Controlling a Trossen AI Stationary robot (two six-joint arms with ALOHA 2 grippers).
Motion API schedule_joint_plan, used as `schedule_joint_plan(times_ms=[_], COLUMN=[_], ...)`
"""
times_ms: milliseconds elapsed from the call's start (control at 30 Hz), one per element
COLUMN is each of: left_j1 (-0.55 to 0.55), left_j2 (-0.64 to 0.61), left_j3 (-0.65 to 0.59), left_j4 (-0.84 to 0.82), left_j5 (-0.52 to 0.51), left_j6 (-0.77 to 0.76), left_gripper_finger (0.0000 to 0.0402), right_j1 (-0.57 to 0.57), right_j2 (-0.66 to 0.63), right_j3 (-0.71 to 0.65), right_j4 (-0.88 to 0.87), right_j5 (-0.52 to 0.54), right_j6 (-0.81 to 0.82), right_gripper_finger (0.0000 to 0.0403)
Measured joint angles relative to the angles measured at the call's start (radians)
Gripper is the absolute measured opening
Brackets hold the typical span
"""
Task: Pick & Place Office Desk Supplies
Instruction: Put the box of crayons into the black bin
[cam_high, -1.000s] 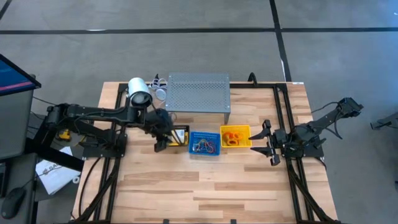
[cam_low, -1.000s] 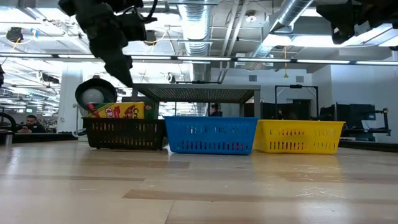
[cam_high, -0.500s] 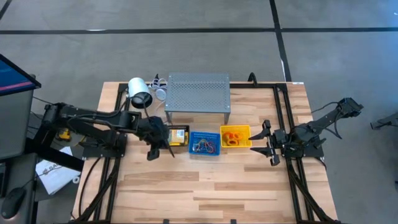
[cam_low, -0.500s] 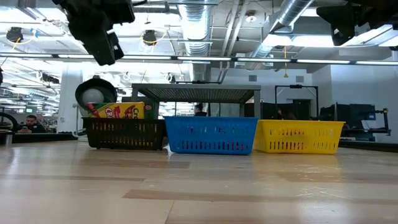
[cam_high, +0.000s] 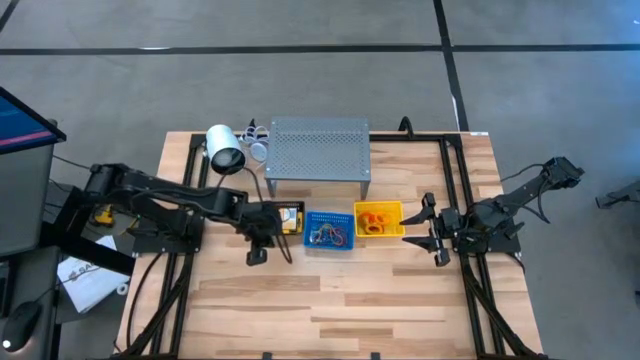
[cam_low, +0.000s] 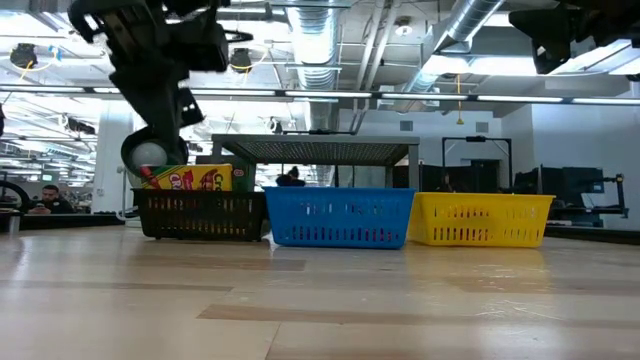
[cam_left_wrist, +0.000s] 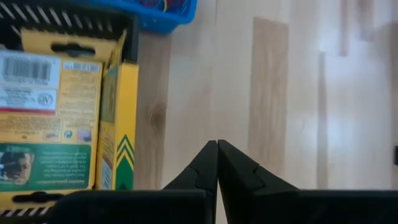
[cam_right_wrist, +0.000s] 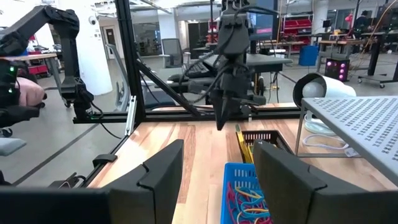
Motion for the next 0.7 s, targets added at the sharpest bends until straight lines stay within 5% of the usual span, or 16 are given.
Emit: schedule_joint_plan(times_ms=[200, 700], left_j1=[0.001, 0.034], left_j2=[0.054, 0.055], left_j3=[0.0, 0.0], left_j4=[-0.006, -0.05], left_j5=[-0.003, -0.218], left_j6=[0.0, 0.011], left_gripper_finger=[0.0002, 0.0002], right_j1=[0.0, 0.0], right_j2=[0.0, 0.0], right_j3=[0.0, 0.0], right_j4=[0.0, -0.001], right_j5=[0.0, 0.0], right_j6=[0.002, 0.002], right_gripper_finger=[0.0188, 0.0188])
